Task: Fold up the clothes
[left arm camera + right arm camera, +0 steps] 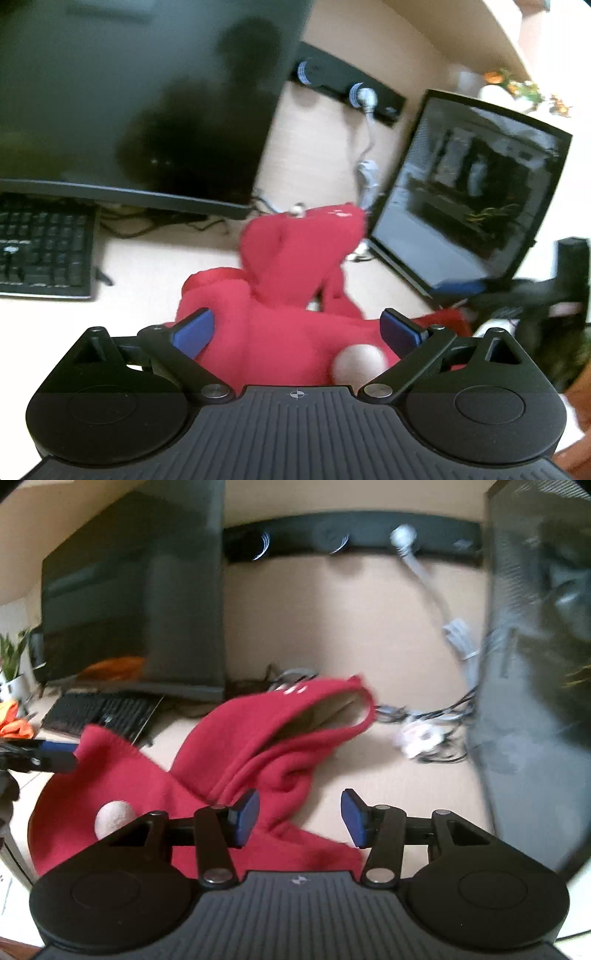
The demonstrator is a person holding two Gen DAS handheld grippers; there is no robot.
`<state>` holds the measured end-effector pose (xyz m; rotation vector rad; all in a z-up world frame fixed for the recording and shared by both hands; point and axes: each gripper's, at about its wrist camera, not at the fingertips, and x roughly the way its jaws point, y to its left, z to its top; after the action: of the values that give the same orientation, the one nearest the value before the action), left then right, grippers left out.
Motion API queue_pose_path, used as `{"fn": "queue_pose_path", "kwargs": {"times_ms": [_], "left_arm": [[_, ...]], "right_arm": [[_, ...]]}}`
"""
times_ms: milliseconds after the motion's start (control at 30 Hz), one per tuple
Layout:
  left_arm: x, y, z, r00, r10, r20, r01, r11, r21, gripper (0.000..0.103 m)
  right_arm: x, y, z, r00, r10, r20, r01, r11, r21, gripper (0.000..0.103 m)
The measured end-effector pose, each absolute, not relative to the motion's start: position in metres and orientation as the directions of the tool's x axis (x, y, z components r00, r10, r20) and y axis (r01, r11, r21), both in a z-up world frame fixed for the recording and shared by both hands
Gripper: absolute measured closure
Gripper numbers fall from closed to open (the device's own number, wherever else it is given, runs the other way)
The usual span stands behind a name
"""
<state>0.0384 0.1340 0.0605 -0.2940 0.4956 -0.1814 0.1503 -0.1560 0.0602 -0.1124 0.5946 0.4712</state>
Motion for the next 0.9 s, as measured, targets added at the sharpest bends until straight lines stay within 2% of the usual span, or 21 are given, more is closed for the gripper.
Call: {"fn": "queue_pose_path", "kwargs": {"times_ms": [67,200,333,400,433,500,667,700,767,833,867,900], "left_arm": [[0.045,0.142,0.052,0.864,-0.176,-0.471,0.022,0.949,-0.315,0.004],[0.06,0.157,0.029,0.831,-0.013,-0.556,-0.137,0.964,-0.227,0.004],[0.063,0.168,0.017,0.814,0.021,-0.581,-0.168,0.965,-0.201,0.003],[0.064,0.168,0.016,0.816,0.038,-0.577,-0.167,0.971,-0.172,0.003],[0.064,0.168,0.017,0.817,0.046,-0.575,-0.168,0.973,-0.161,0.003],[0.064,0.171,0.018,0.817,0.055,-0.574,-0.179,0.971,-0.162,0.003],[0.059,0.181,0.019,0.815,0.07,-0.575,-0.209,0.962,-0.179,0.003],[0.057,0.184,0.02,0.815,0.071,-0.575,-0.212,0.96,-0.181,0.003],[0.049,0.189,0.024,0.814,0.074,-0.576,-0.216,0.959,-0.183,0.003],[0.035,0.195,0.033,0.834,0.02,-0.552,-0.181,0.954,-0.238,0.004],[0.028,0.198,0.039,0.846,-0.014,-0.534,-0.156,0.949,-0.273,0.004],[0.021,0.202,0.043,0.854,-0.077,-0.514,-0.112,0.938,-0.327,0.004]], "right_arm": [[0.147,-0.166,0.068,0.75,0.387,-0.536,-0.428,0.902,0.054,0.054],[0.136,-0.183,0.043,0.757,0.343,-0.556,-0.327,0.936,0.133,0.055],[0.134,-0.187,0.026,0.729,0.371,-0.575,-0.321,0.927,0.192,0.056],[0.139,-0.18,0.031,0.71,0.413,-0.571,-0.353,0.909,0.22,0.075],[0.141,-0.176,0.036,0.702,0.443,-0.557,-0.378,0.895,0.235,0.076],[0.135,-0.165,0.051,0.714,0.486,-0.505,-0.444,0.871,0.21,0.077],[0.162,-0.152,0.028,0.745,0.309,-0.591,-0.368,0.93,0.021,0.076],[0.167,-0.159,0.02,0.733,0.288,-0.616,-0.338,0.94,0.038,0.076],[0.166,-0.176,0.019,0.717,0.325,-0.617,-0.314,0.94,0.131,0.072],[0.157,-0.192,0.027,0.708,0.412,-0.573,-0.317,0.911,0.263,0.055],[0.154,-0.195,0.028,0.699,0.45,-0.555,-0.33,0.892,0.308,0.029],[0.15,-0.198,0.03,0.69,0.488,-0.535,-0.343,0.871,0.352,0.012]]}}
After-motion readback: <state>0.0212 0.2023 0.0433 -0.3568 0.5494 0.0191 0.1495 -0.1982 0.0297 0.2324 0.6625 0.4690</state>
